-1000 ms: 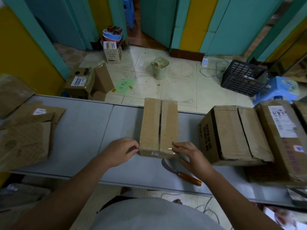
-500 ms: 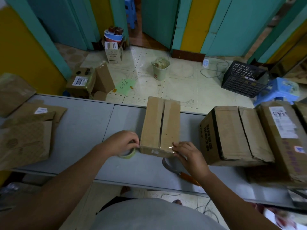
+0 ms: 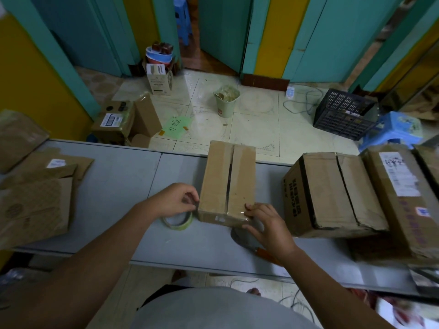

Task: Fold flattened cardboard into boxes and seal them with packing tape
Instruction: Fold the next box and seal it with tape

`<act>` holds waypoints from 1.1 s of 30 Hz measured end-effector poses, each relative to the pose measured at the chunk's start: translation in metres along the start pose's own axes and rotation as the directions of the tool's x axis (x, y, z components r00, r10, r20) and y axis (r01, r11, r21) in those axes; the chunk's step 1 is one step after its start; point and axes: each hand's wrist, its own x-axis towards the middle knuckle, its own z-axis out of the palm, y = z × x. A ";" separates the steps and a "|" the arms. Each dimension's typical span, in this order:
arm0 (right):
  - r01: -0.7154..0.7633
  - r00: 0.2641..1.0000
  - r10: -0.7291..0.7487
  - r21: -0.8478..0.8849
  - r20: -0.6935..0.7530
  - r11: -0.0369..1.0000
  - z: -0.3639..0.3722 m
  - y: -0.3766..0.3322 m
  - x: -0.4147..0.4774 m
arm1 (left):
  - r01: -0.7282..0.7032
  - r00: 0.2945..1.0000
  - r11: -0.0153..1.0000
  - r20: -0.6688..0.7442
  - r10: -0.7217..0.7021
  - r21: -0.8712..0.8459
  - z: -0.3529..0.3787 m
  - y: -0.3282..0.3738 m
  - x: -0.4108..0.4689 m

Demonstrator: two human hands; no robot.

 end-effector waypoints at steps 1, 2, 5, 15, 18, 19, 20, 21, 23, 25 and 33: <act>-0.022 1.000 0.022 0.032 0.000 0.999 -0.001 -0.002 -0.001 | 0.060 0.998 0.997 -0.003 -0.060 -0.058 0.001 0.001 0.000; -0.044 0.999 0.044 0.061 -0.008 0.997 -0.001 -0.004 -0.001 | 0.116 0.992 0.984 -0.032 -0.121 -0.138 0.004 0.003 0.002; -0.064 0.997 0.067 0.077 -0.038 0.995 0.000 -0.009 -0.003 | 0.224 0.935 0.902 -0.178 -0.305 -0.369 0.016 0.020 0.012; -0.084 0.977 0.140 0.310 -0.164 0.947 -0.006 -0.029 -0.007 | 0.104 0.893 0.786 -0.291 -0.344 -0.610 0.042 0.044 0.034; -0.158 0.894 0.334 0.491 -0.297 0.857 -0.012 -0.036 0.000 | 0.054 0.896 0.679 -0.265 -0.357 -0.732 0.041 0.035 0.027; -0.237 0.848 0.446 0.550 -0.285 0.801 -0.015 -0.038 0.004 | 0.039 0.905 0.633 -0.241 -0.351 -0.773 0.041 0.034 0.024; -0.335 0.797 0.562 0.615 -0.219 0.714 -0.019 -0.040 0.008 | 0.023 0.918 0.581 -0.214 -0.335 -0.814 0.041 0.032 0.021; -0.435 0.748 0.658 0.683 -0.089 0.586 -0.023 -0.042 0.014 | 0.008 0.933 0.533 -0.186 -0.309 -0.846 0.042 0.032 0.018; -0.551 0.681 0.697 0.785 0.226 0.283 -0.032 -0.043 0.023 | -0.013 0.960 0.466 -0.142 -0.243 -0.885 0.045 0.032 0.013; -0.560 0.717 0.583 0.813 0.381 0.157 -0.040 -0.048 0.031 | -0.020 0.965 0.486 -0.144 -0.220 -0.874 0.048 0.039 0.010; -0.422 0.822 0.548 0.814 0.158 0.399 -0.045 -0.084 0.044 | -0.059 0.919 0.873 -0.367 -0.141 -0.484 0.046 0.073 0.003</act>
